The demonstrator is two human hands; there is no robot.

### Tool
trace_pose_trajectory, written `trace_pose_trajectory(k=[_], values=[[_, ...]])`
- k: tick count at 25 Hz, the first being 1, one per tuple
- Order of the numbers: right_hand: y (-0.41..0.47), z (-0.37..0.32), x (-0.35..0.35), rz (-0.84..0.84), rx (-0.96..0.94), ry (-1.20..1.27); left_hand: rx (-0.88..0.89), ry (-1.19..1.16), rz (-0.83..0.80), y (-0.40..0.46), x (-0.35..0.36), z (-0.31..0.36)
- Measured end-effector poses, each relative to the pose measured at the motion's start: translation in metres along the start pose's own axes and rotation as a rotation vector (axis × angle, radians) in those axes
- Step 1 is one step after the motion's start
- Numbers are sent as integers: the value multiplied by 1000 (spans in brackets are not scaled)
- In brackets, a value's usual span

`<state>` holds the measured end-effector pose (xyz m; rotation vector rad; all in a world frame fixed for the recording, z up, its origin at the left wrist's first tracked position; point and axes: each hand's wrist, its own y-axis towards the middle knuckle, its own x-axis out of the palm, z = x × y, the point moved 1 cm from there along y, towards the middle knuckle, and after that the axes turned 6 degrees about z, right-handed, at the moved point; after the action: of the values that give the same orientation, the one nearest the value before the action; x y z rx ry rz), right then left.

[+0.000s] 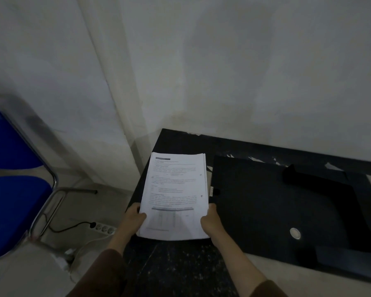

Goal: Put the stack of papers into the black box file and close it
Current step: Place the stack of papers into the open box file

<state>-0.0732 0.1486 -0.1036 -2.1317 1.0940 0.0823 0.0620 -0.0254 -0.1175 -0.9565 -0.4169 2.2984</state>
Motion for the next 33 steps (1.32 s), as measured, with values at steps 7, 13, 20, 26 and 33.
trace_pose_trajectory(k=[7, 13, 20, 26, 33], values=[[-6, 15, -46, 92, -87, 80, 217, -42, -63, -20, 32, 35], [-10, 49, -124, 250, -77, 81, 356, -74, -163, -56, 113, 80], [-7, 95, -190, 377, -50, -67, 391, -85, -242, -83, 190, 103], [-23, 130, -236, 470, -323, -339, 395, -76, -278, -98, 217, 104], [-39, 183, -283, 568, -126, -797, 403, -91, -290, -116, 231, 101]])
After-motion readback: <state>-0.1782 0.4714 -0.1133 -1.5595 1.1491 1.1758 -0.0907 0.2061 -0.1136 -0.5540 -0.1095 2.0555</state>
